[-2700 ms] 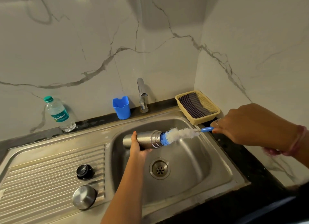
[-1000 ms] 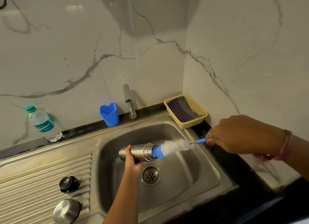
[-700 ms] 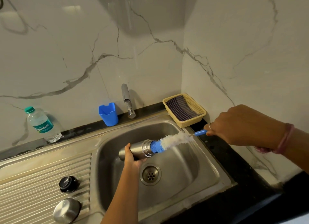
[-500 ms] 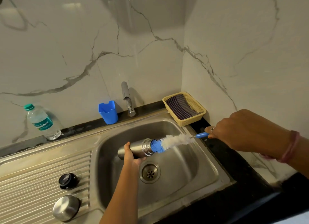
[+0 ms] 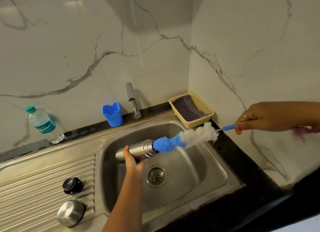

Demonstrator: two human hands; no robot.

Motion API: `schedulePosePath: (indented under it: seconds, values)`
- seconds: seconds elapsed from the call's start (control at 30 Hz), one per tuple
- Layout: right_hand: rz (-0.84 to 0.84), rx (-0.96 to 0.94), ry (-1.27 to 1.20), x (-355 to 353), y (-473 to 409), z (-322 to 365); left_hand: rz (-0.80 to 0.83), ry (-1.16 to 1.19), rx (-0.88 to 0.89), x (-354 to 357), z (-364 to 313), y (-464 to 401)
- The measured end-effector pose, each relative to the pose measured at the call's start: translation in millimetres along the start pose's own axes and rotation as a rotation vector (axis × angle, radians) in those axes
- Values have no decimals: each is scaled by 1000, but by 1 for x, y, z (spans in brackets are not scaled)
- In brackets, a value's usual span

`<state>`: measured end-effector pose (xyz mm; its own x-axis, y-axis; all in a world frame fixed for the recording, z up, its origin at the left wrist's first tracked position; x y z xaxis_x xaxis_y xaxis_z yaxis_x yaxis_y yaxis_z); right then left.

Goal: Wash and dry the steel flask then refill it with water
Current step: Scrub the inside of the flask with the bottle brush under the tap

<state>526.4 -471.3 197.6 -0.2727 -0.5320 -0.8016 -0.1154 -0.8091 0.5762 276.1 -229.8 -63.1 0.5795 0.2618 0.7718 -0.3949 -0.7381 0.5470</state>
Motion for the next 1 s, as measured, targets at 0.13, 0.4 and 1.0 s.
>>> schedulePosePath:
  seconds: [0.13, 0.4, 1.0]
  values:
    - [-106, 29, -31, -9, 8, -15, 0, -8, 6, -7, -7, 1]
    - [-208, 178, 22, 1, -1, -22, 27, 18, 59, -5, -15, 0]
    - [-363, 247, -320, 85, -66, 8, -26, -223, 58, -14, -42, 10]
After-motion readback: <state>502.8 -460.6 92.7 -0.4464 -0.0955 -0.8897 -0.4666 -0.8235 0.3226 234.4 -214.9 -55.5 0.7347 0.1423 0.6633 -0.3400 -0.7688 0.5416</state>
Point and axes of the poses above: each hand's wrist, its own y-axis away from the middle knuckle, its own x-axis out of the palm, z = x × y, the point moved 2 cm from there along -y, towards the middle knuckle, and after that the axes turned 11 degrees about z, right-handed, at the moved point
